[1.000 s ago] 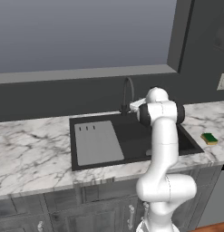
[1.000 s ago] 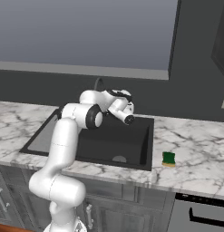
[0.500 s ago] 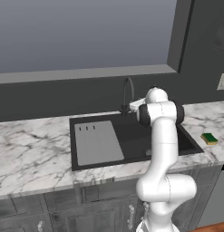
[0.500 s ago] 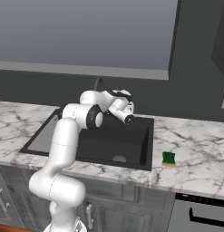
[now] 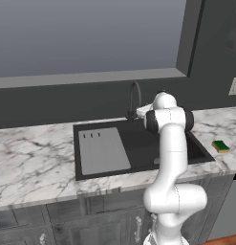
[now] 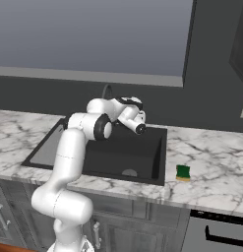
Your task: Soak the sponge with water for a few seconds and then drop it inside the sink.
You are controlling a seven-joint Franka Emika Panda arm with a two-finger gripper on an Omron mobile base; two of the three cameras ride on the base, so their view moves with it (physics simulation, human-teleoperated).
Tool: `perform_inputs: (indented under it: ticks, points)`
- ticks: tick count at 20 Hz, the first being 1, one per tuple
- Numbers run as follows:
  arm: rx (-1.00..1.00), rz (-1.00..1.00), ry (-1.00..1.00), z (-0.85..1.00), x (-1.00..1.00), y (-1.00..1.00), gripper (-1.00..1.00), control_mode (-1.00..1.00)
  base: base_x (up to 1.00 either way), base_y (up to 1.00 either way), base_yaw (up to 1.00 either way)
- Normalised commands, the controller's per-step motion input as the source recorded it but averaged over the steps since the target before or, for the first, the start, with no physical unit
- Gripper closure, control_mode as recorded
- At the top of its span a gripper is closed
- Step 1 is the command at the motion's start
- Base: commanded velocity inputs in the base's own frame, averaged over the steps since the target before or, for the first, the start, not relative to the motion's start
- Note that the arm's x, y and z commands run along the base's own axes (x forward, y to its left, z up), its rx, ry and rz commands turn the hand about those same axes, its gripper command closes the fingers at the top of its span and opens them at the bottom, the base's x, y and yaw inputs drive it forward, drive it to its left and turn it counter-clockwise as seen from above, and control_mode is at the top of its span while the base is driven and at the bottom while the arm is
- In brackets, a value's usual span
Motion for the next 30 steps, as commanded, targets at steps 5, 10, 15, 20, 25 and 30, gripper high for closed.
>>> perform_inputs:
  ticks: [5,10,15,20,25,30]
  points:
    - [0.00,-0.01,0.01,-0.27,0.00,-0.41,-1.00,-1.00,0.00,0.00,0.00]
    - [0.00,-0.03,0.00,-0.28,0.00,-0.46,-1.00,-1.00,0.00,0.00,0.00]
    - [0.00,-0.04,0.00,-0.31,0.00,-0.48,-1.00,-1.00,0.00,0.00,0.00]
    - [0.00,-0.05,0.00,-0.31,0.00,-0.56,-1.00,-1.00,0.00,0.00,0.00]
    - [0.00,-0.05,0.00,-0.31,0.00,-0.58,-1.00,-1.00,0.00,0.00,0.00]
    - [0.00,-0.04,0.00,-0.31,0.00,-0.64,-1.00,-1.00,0.00,0.00,0.00]
